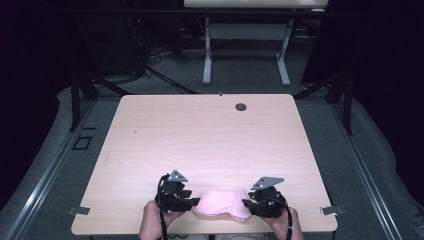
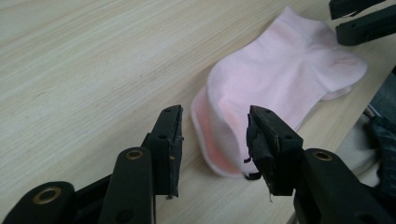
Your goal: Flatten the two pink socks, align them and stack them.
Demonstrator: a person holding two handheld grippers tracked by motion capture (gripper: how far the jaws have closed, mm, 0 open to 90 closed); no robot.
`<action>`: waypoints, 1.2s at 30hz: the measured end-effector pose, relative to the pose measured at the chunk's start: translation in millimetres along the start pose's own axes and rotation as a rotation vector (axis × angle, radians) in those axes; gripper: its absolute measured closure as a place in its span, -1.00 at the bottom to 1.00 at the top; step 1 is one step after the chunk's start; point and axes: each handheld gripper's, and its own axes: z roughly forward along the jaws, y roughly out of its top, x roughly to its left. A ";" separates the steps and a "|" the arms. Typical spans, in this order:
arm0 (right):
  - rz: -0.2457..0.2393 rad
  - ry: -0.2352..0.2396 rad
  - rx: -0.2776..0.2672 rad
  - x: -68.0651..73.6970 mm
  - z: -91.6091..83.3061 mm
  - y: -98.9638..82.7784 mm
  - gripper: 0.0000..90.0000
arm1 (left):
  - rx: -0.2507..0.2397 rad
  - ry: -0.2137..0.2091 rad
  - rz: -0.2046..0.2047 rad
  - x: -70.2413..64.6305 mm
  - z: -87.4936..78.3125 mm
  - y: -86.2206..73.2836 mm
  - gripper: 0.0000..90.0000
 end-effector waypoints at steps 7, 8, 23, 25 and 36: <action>-0.001 -0.030 0.019 5.6 6.3 -1.7 -0.22 | 0.019 0.051 0.008 -1.4 10.0 0.7 -0.10; -0.004 -0.033 0.027 4.9 6.0 -2.1 -0.26 | 0.019 0.064 0.013 0.3 10.6 -0.6 -0.18; 0.070 -0.066 -0.077 -20.4 -15.0 -17.6 -0.85 | -0.041 0.177 -0.042 33.0 -13.0 -30.2 -0.85; 0.094 -0.079 -0.095 -26.9 -19.3 -21.3 -0.87 | -0.040 0.193 -0.058 40.5 -16.7 -36.0 -0.89; 0.195 -0.197 -0.147 -74.2 -28.2 -47.6 -0.87 | -0.104 0.286 -0.174 89.7 -28.3 -73.0 -1.00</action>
